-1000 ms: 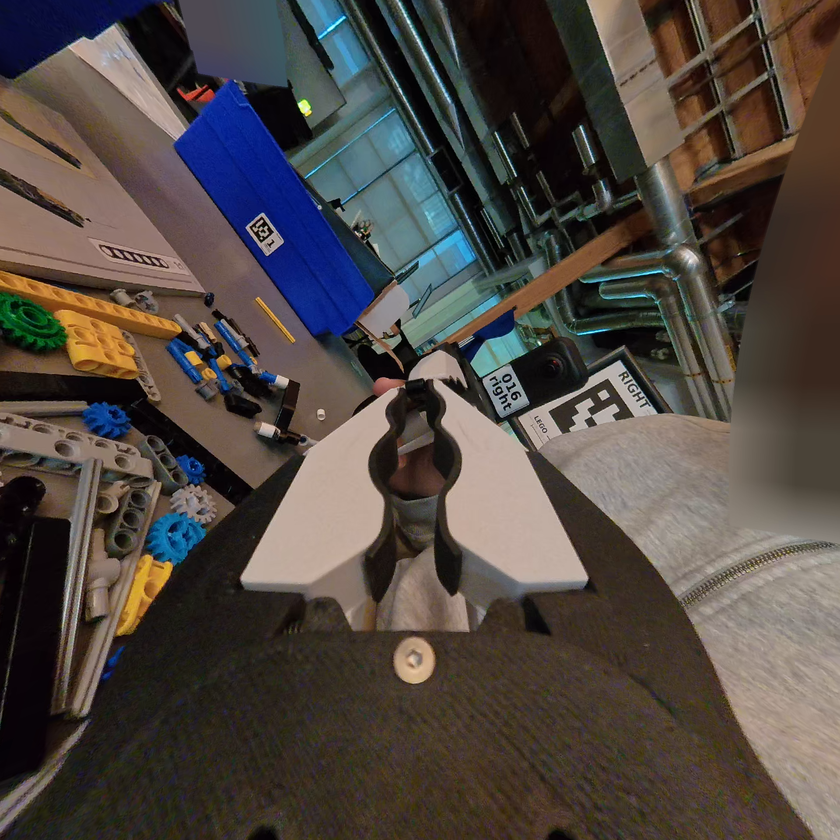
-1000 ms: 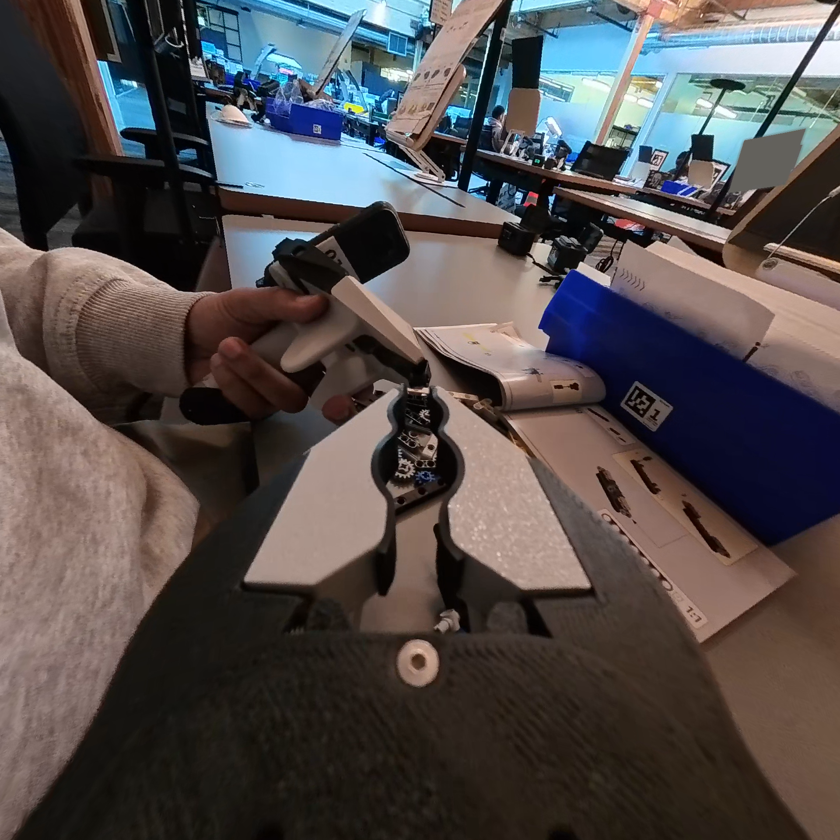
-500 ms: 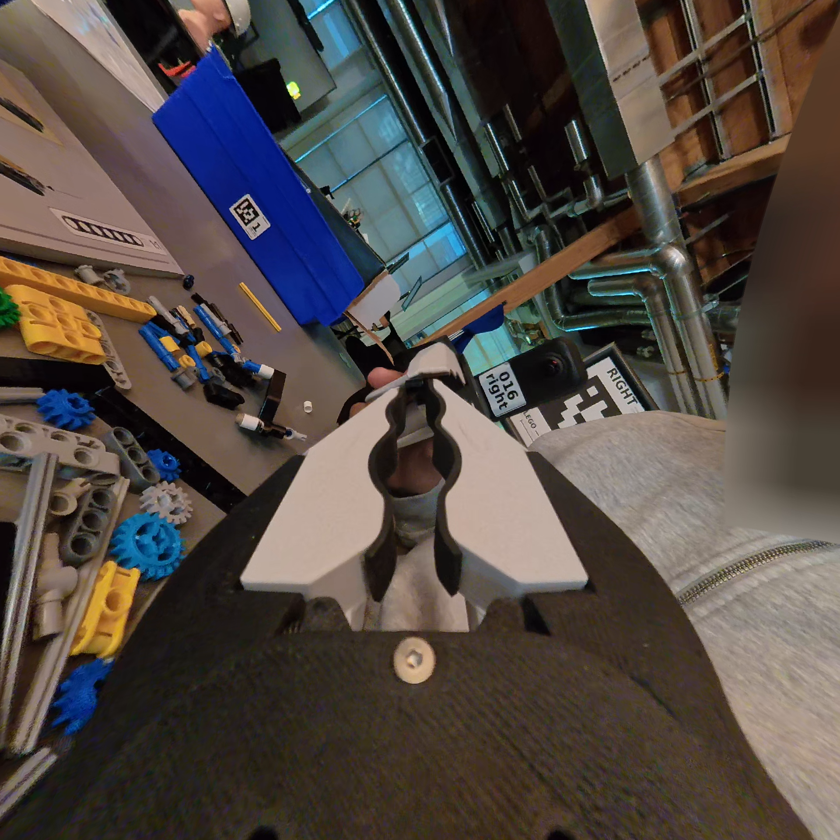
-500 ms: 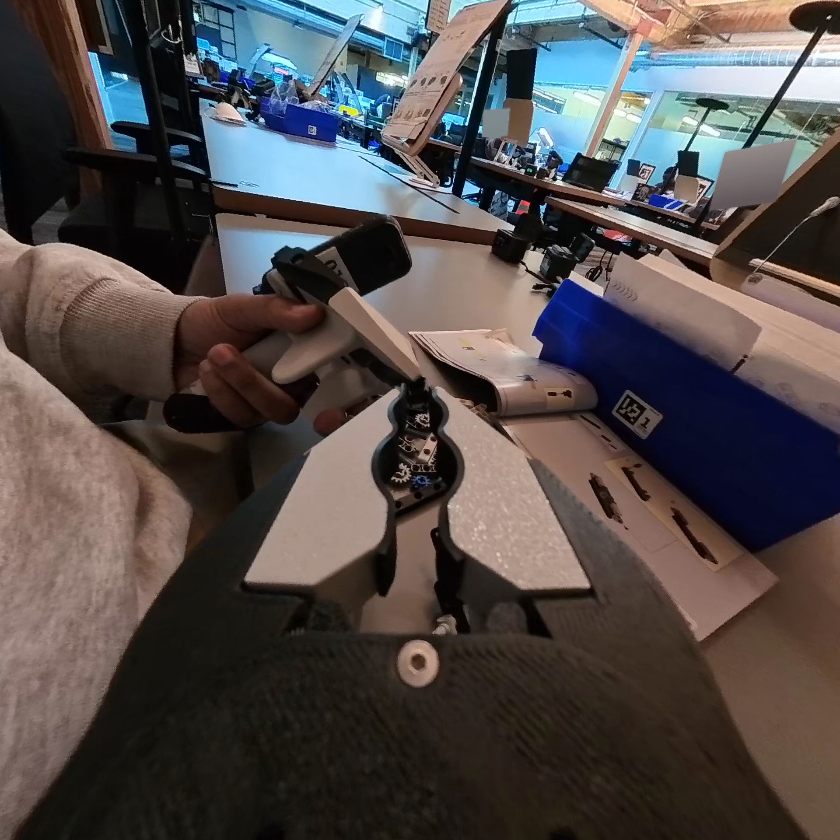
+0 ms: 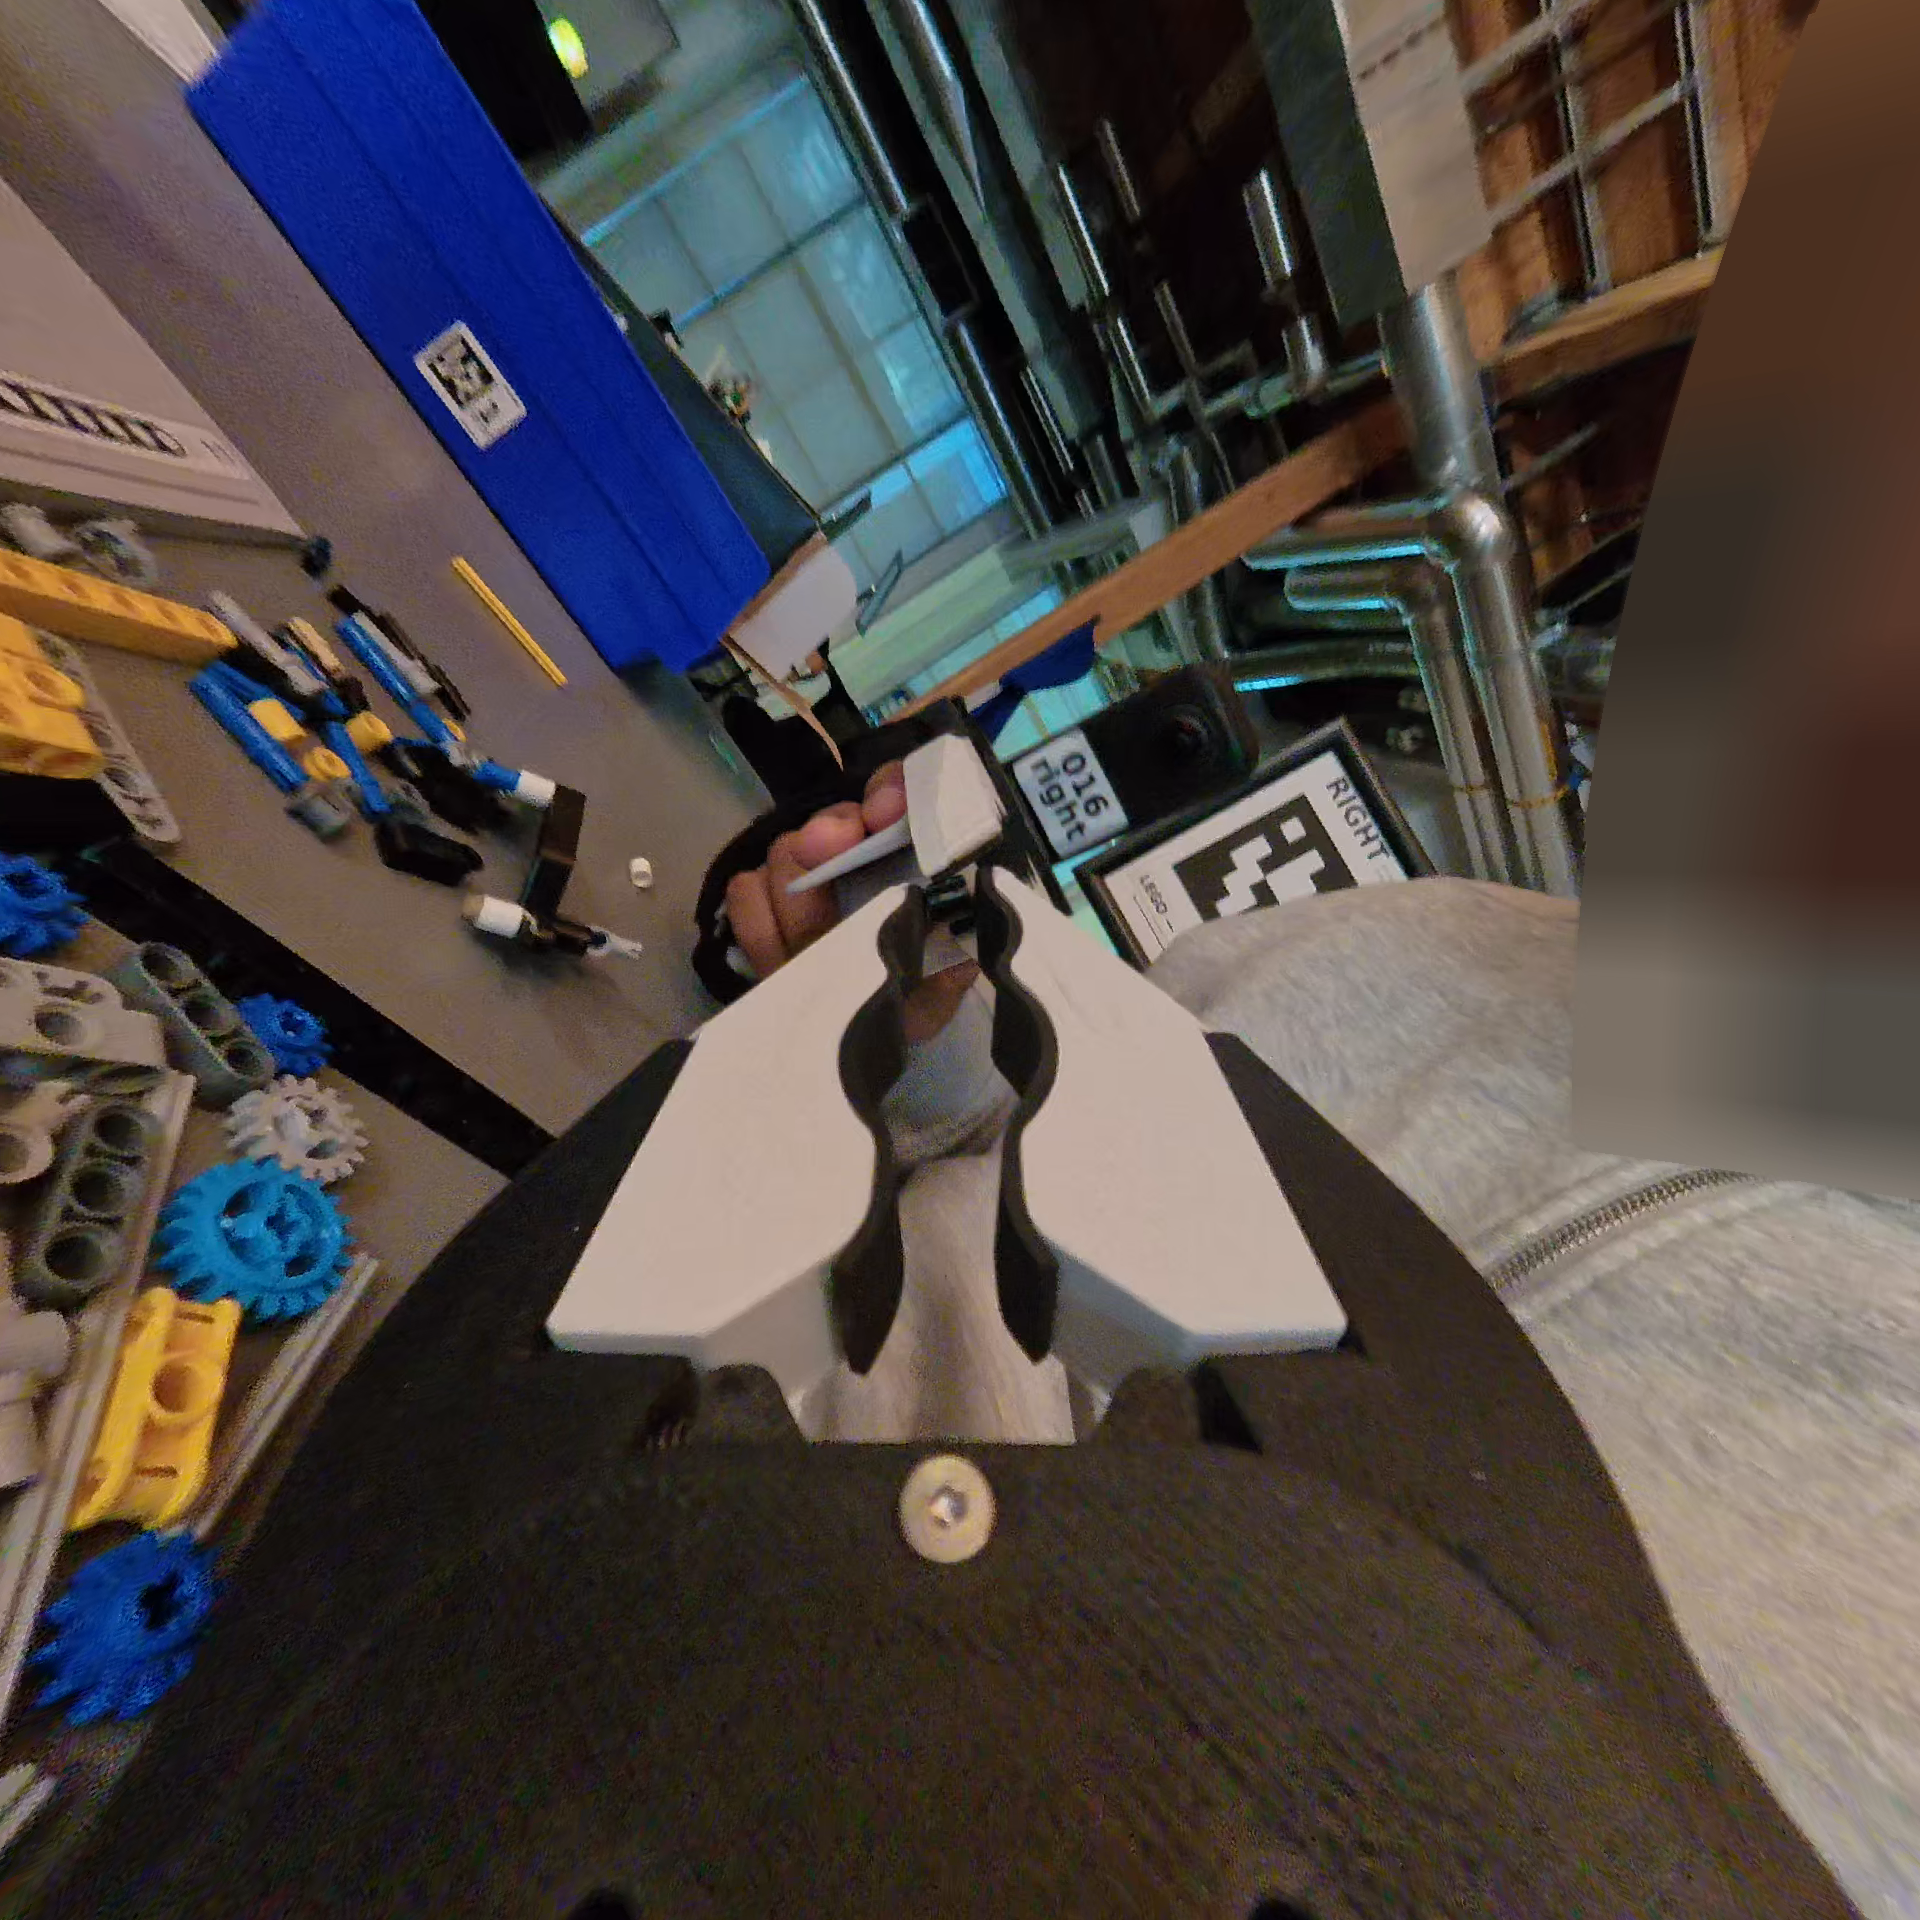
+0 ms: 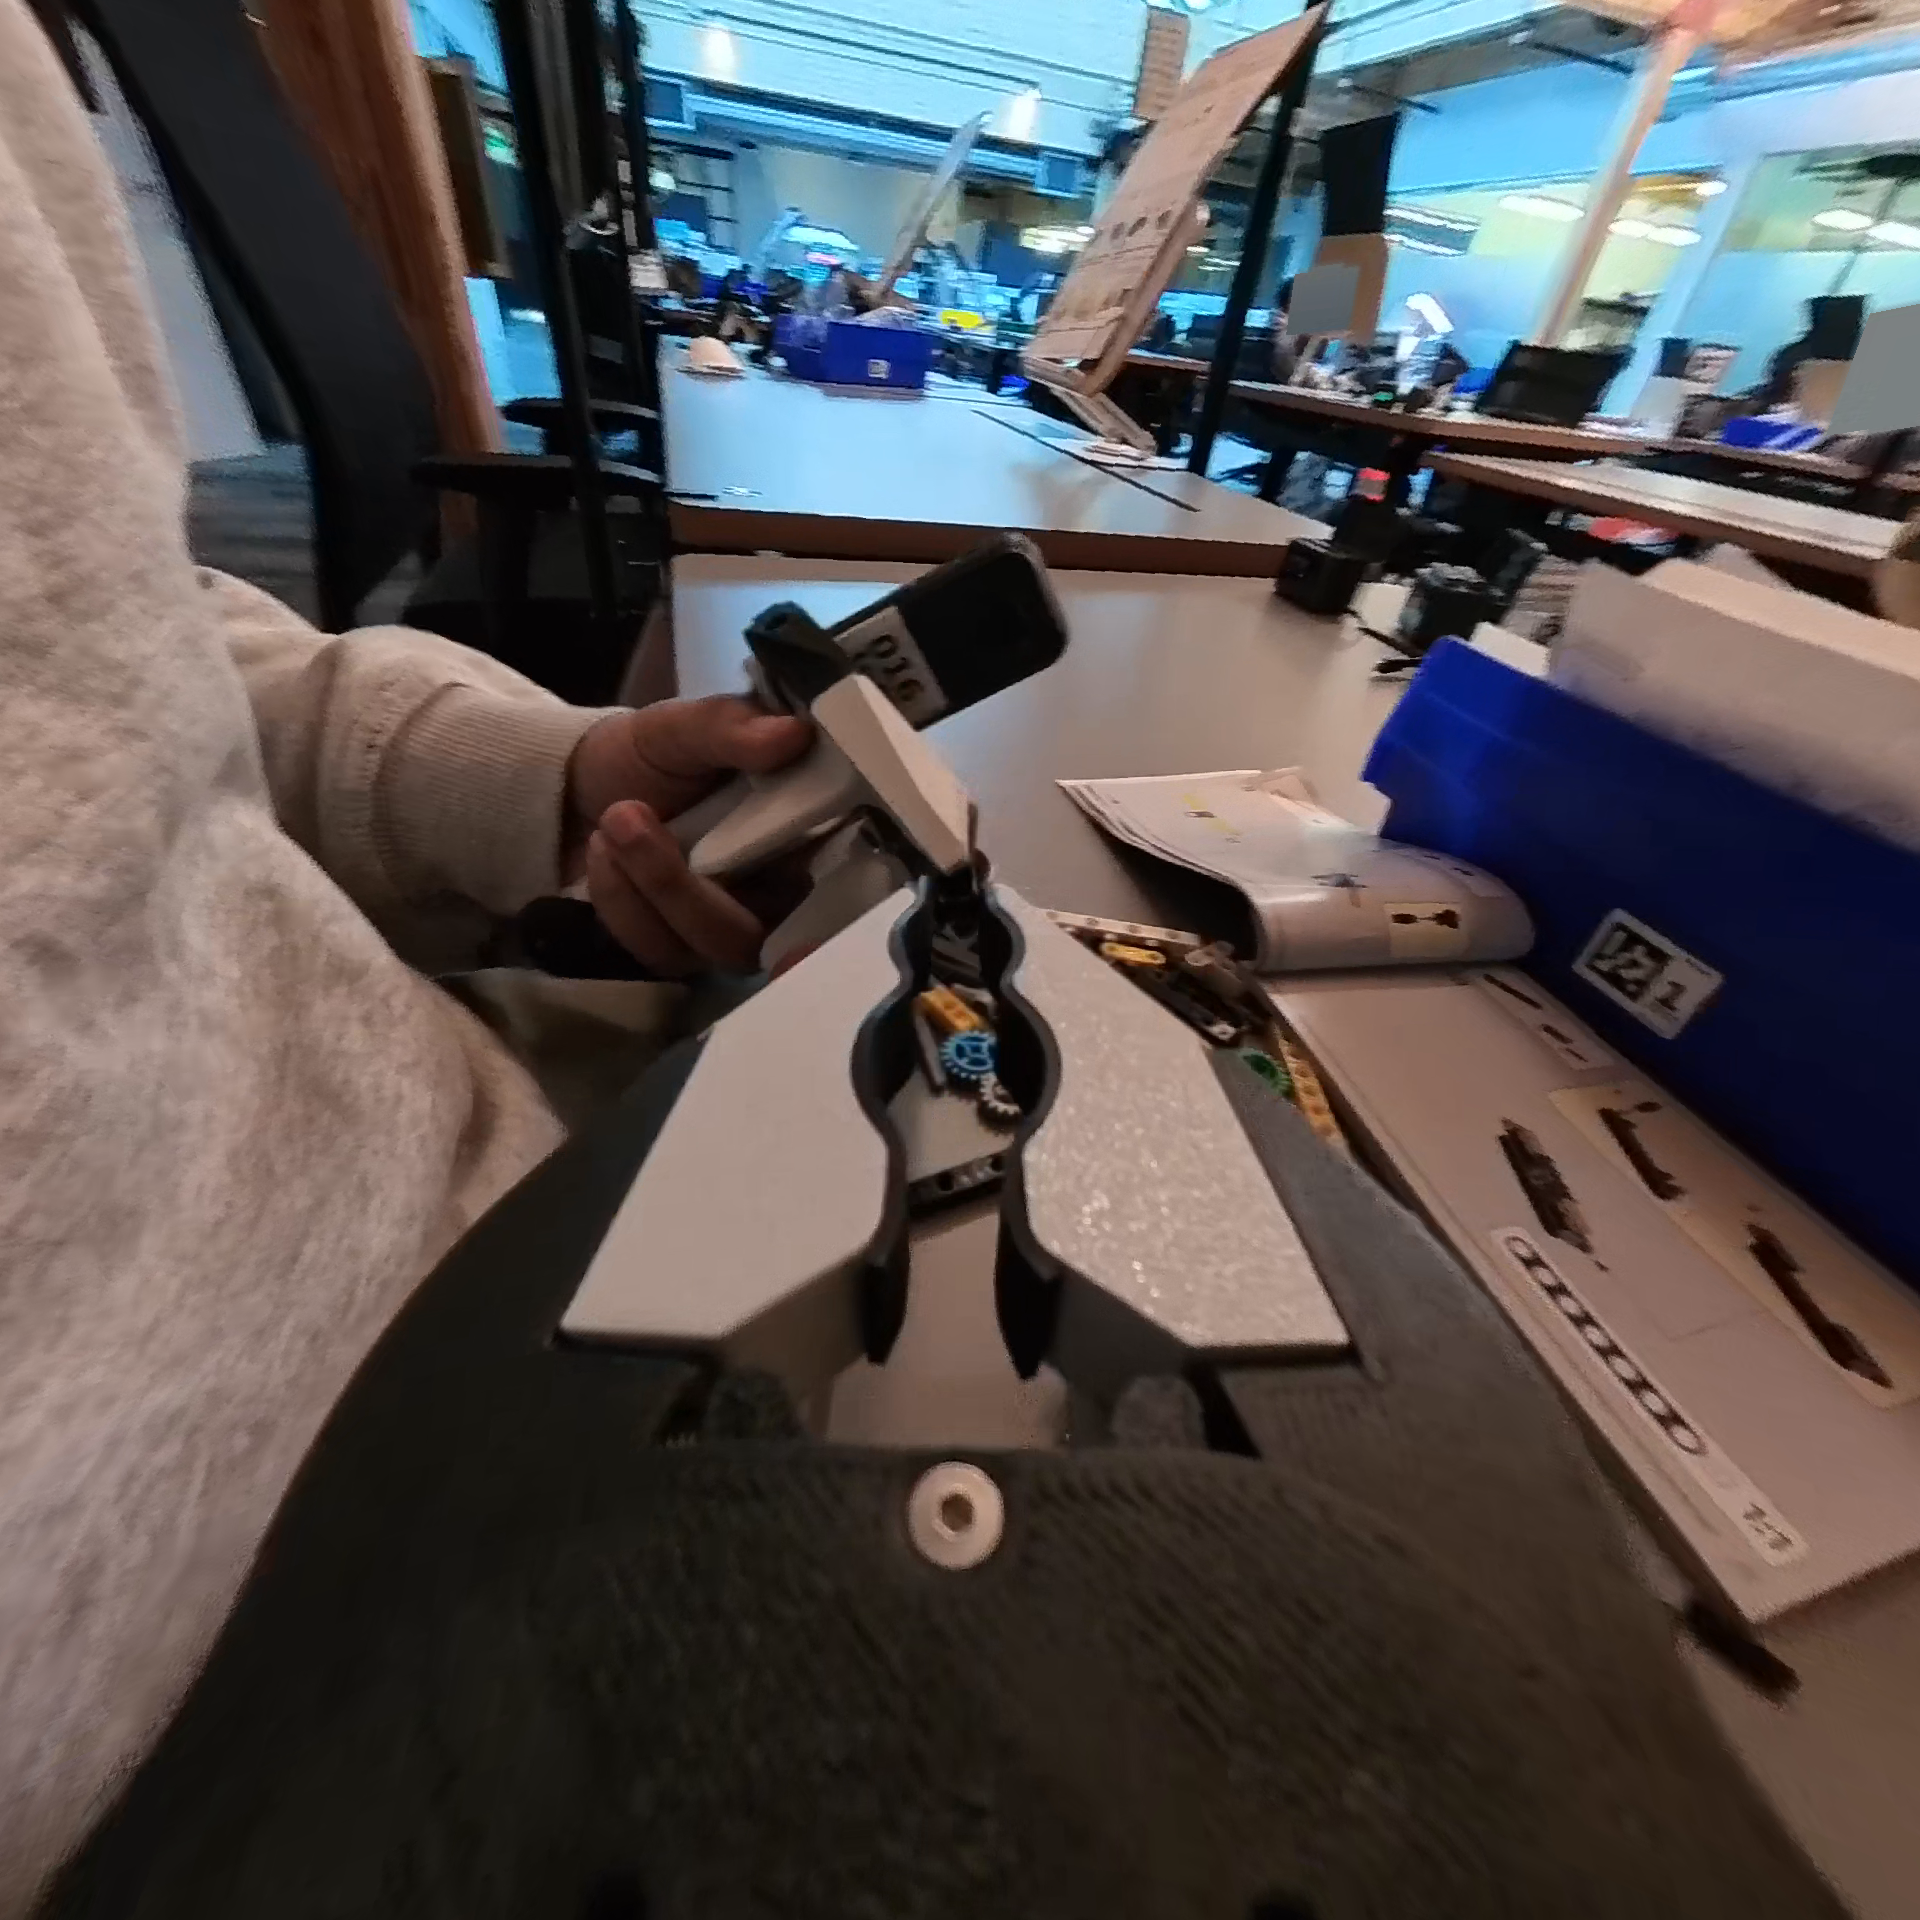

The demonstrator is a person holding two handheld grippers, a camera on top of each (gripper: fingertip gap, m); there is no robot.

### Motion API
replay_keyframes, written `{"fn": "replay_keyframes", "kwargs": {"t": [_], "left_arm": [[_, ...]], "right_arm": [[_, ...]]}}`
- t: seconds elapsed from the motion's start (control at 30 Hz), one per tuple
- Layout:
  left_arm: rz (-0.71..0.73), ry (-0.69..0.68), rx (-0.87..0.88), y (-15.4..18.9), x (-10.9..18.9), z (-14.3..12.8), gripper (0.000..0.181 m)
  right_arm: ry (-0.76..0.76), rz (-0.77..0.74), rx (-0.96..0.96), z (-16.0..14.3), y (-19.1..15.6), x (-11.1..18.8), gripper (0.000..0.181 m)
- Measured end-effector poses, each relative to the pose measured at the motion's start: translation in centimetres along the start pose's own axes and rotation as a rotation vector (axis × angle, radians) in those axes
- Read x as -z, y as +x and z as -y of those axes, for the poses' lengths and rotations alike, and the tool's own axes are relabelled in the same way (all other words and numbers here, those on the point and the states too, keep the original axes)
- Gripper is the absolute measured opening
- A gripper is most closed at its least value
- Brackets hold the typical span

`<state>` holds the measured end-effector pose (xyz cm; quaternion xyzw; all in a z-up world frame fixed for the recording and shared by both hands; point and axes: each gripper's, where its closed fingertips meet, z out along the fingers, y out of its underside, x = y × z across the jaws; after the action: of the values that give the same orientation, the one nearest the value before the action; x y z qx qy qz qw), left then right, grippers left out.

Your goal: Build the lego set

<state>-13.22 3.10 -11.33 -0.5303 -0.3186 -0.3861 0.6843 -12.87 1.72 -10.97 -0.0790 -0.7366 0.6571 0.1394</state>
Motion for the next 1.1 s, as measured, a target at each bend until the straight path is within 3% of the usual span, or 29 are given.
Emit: {"fn": "replay_keyframes", "kwargs": {"t": [0.03, 0.33, 0.6, 1.1], "left_arm": [[-0.001, -0.022, 0.0, 0.0, -0.1, -0.4, 0.007], [0.036, -0.146, -0.037, -0.5, -0.2, -1.9, 0.007], [-0.015, -0.251, -0.037, 0.3, -0.2, -3.6, 0.006], [-0.072, -0.26, 0.004, 1.0, -0.3, -3.8, 0.008]], "right_arm": [[0.002, 0.027, -0.003, -0.1, -0.3, 0.0, 0.006], [-0.024, 0.102, 0.213, -1.0, -1.4, 0.6, 0.006], [0.014, 0.233, 0.202, -1.0, -3.2, 1.5, 0.006], [0.06, 0.287, 0.178, -0.6, -4.1, 2.2, 0.006]]}}
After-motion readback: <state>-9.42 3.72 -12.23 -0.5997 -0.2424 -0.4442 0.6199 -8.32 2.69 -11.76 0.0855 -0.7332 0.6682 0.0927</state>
